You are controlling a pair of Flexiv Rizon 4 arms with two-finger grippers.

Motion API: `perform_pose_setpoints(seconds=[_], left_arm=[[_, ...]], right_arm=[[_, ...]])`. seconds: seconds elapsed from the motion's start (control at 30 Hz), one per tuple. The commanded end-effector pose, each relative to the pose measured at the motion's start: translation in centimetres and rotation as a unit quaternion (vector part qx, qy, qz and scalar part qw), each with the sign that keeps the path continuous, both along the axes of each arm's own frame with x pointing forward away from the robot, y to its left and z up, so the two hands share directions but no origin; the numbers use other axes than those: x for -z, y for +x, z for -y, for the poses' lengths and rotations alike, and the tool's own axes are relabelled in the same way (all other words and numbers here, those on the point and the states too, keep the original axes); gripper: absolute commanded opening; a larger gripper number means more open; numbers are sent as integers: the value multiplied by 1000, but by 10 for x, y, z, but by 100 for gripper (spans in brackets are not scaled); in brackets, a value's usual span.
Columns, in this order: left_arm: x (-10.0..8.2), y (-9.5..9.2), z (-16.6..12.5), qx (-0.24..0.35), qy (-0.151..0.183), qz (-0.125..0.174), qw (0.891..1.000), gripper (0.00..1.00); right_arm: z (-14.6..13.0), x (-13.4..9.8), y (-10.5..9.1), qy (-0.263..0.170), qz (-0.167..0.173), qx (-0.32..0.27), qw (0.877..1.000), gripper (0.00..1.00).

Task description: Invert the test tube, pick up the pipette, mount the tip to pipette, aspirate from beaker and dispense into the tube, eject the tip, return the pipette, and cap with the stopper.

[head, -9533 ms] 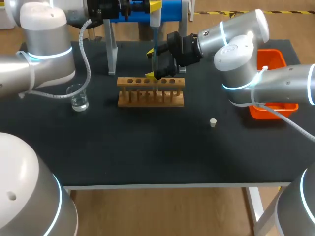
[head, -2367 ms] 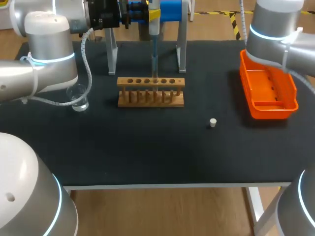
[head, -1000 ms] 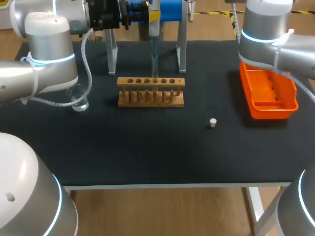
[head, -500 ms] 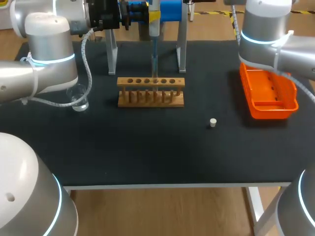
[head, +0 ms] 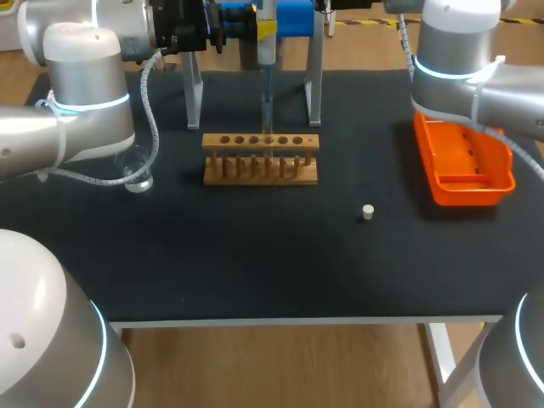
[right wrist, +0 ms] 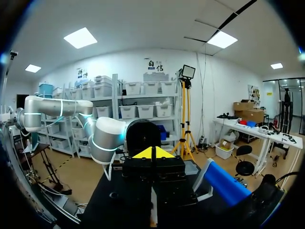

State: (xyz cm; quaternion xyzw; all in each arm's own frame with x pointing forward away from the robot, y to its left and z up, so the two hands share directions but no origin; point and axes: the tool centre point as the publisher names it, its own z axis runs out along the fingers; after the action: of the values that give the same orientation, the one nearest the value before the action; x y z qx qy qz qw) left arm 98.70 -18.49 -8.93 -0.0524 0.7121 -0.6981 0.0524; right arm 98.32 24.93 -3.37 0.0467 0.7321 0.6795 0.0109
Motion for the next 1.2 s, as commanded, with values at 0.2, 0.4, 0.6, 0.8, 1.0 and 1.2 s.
perform_pose_setpoints(seconds=[0.2,0.4,0.6,0.8,1.0,1.2], left_arm=[[-6,1,1,1,-1,1,1000,0],[-6,1,1,1,-1,1,1000,0],[-6,1,1,1,-1,1,1000,0],[-6,1,1,1,-1,1,1000,0],[-6,1,1,1,-1,1,1000,0],[-6,1,1,1,-1,1,1000,0]], right_arm=[[1,-6,0,6,14,-3,1000,0],[9,-35,-3,22,40,0,999,0],[28,-51,-13,39,63,2,997,100],[65,-54,-32,48,86,11,995,100],[97,-29,-46,31,87,24,995,100],[112,12,-51,7,81,28,996,100]])
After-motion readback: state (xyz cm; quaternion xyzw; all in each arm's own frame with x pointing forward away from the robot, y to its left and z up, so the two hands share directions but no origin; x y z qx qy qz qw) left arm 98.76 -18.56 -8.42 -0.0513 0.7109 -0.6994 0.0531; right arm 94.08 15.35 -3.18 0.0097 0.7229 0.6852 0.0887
